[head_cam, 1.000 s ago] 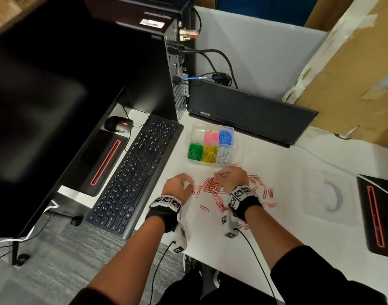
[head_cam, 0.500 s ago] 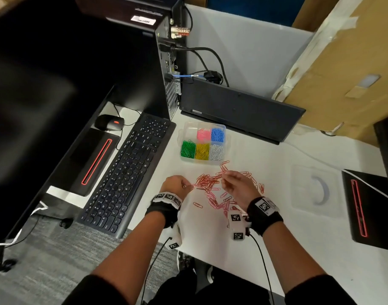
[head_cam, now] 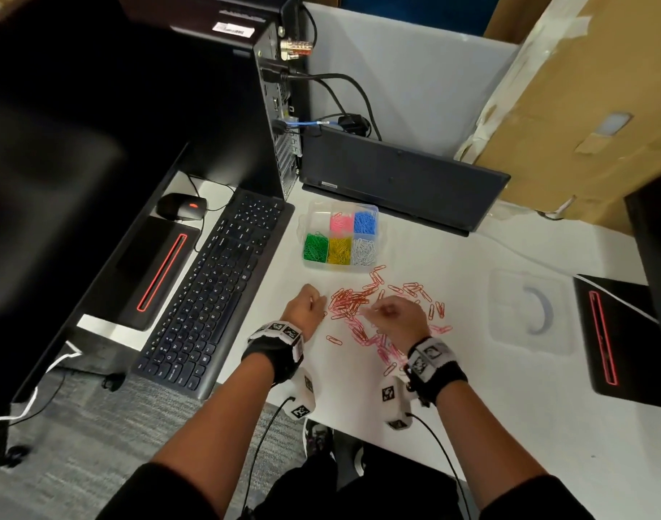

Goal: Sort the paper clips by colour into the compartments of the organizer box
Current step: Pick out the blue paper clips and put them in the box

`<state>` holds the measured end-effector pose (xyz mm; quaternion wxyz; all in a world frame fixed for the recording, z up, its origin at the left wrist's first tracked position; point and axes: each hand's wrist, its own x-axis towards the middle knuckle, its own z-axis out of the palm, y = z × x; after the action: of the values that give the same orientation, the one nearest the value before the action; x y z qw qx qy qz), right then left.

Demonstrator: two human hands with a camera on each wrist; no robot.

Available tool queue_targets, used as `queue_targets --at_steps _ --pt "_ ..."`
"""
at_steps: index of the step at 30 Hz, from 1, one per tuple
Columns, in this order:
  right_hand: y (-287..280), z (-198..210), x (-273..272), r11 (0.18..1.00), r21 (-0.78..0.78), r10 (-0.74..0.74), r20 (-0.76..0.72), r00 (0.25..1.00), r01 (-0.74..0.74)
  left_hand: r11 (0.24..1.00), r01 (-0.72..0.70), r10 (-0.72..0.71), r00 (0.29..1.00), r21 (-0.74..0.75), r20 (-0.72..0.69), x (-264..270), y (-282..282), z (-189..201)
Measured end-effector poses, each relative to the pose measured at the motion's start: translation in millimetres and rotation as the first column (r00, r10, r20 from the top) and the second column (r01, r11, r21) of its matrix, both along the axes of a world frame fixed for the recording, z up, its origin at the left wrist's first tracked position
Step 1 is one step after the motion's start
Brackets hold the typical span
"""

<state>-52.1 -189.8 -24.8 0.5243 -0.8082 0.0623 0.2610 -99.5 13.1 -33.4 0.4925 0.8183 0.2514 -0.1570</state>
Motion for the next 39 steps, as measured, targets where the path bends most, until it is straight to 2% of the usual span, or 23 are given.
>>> queue_targets --at_steps 2,7,11,15,17,21,25,28,30,31,33,34,36,39 --pt "8 -6 -6 0.983 -0.155 0.123 0.137 0.983 -0.102 0.999 0.030 -0.030 0.999 0.020 0.015 -2 -1 -2" --pt "22 -14 -12 0.931 -0.317 0.257 0.220 0.941 -0.180 0.977 0.118 -0.134 0.987 0.176 0.084 -6 -4 -1" --pt "29 -13 -11 0.919 -0.336 0.295 0.240 0.925 -0.206 0.922 0.229 -0.272 0.957 0.312 0.104 -5 -4 2" --pt "30 -11 -8 0.883 -0.372 0.385 0.230 0.894 -0.284 0.861 0.283 -0.339 0.938 0.423 0.064 -2 -6 3" --pt "28 -9 -7 0.892 -0.348 0.378 0.222 0.899 -0.290 0.841 0.301 -0.358 0.932 0.449 0.047 -1 -7 2" --pt "20 -1 -2 0.970 -0.176 0.184 0.083 0.979 -0.167 0.835 0.292 -0.360 0.931 0.466 0.061 0 -6 5" --pt "7 5 1 0.984 -0.115 0.143 0.041 0.989 -0.137 0.828 0.281 -0.363 0.928 0.486 0.082 -1 -4 5" --pt "-4 2 1 0.992 0.124 0.020 -0.129 0.991 -0.004 0.826 0.270 -0.356 0.931 0.495 0.086 -3 0 4" --pt "-12 2 -2 0.925 0.344 -0.057 -0.300 0.952 0.164 0.817 0.284 -0.370 0.926 0.502 0.077 -3 3 4" --pt "-14 3 -4 0.859 0.439 -0.080 -0.390 0.917 0.262 0.810 0.296 -0.380 0.922 0.507 0.068 -3 4 3" --pt "-15 7 -6 0.718 0.518 -0.126 -0.560 0.819 0.465 0.806 0.310 -0.386 0.921 0.504 0.052 -3 7 3" --pt "-15 8 -7 0.675 0.510 -0.152 -0.611 0.777 0.533 0.808 0.313 -0.385 0.922 0.499 0.045 -2 7 2" --pt "-12 10 -7 0.659 0.482 -0.176 -0.646 0.742 0.577 0.814 0.314 -0.377 0.926 0.488 0.032 0 9 3" --pt "-8 11 -5 0.736 0.422 -0.196 -0.615 0.764 0.529 0.826 0.319 -0.362 0.932 0.464 0.004 3 10 3"
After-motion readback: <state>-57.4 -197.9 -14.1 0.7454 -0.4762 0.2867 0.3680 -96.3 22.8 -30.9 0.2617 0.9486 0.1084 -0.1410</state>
